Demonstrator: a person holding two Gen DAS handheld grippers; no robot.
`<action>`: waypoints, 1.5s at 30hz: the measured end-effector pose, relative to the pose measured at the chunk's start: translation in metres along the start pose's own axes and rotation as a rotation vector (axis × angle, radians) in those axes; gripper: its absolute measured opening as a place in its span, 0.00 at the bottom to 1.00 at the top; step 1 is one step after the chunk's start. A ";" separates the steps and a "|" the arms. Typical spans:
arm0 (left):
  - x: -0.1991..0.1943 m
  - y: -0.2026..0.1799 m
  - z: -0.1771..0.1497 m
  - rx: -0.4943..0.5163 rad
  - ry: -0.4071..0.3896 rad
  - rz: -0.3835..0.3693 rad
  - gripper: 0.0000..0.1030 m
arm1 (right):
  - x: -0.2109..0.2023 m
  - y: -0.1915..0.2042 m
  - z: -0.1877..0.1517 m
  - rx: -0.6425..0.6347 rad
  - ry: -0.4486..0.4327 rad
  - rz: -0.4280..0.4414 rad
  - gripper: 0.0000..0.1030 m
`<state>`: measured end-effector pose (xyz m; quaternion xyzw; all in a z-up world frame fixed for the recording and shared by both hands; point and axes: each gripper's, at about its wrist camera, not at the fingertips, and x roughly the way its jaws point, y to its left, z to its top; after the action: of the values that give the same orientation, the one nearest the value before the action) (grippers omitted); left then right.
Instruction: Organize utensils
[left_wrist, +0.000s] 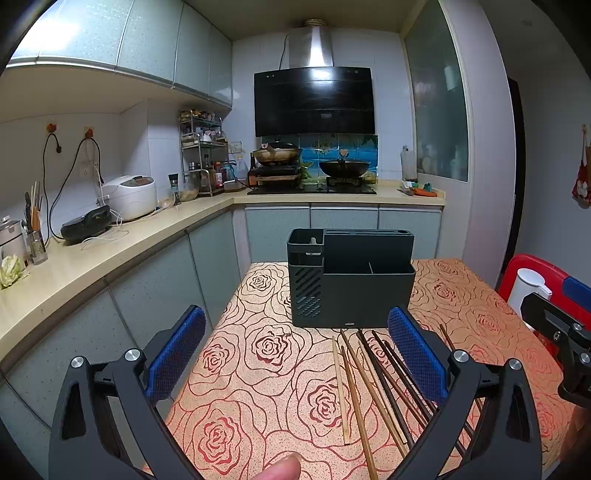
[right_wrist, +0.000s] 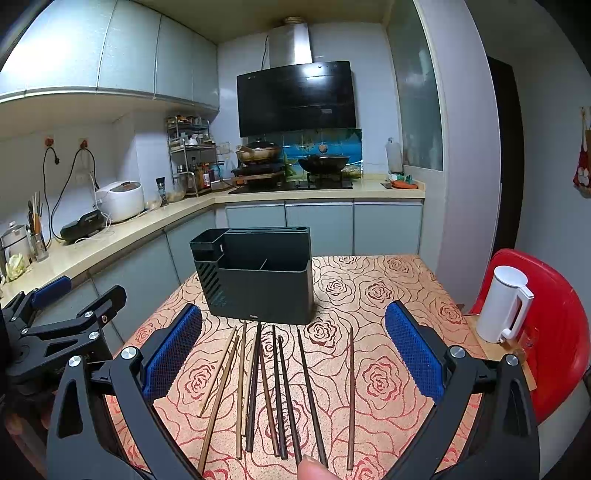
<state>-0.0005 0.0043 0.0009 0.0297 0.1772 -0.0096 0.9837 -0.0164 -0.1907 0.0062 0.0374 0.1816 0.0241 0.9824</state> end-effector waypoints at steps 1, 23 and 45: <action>0.000 0.000 0.000 0.000 0.000 0.000 0.93 | 0.000 0.000 0.000 -0.001 0.001 0.000 0.94; -0.001 0.000 0.001 0.001 0.002 -0.001 0.93 | 0.000 0.000 0.000 -0.001 0.001 0.000 0.94; 0.001 0.001 -0.002 -0.003 0.010 -0.002 0.93 | 0.002 -0.005 -0.002 0.004 0.008 -0.006 0.94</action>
<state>0.0002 0.0049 -0.0012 0.0282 0.1821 -0.0104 0.9828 -0.0150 -0.1958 0.0036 0.0386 0.1855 0.0210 0.9817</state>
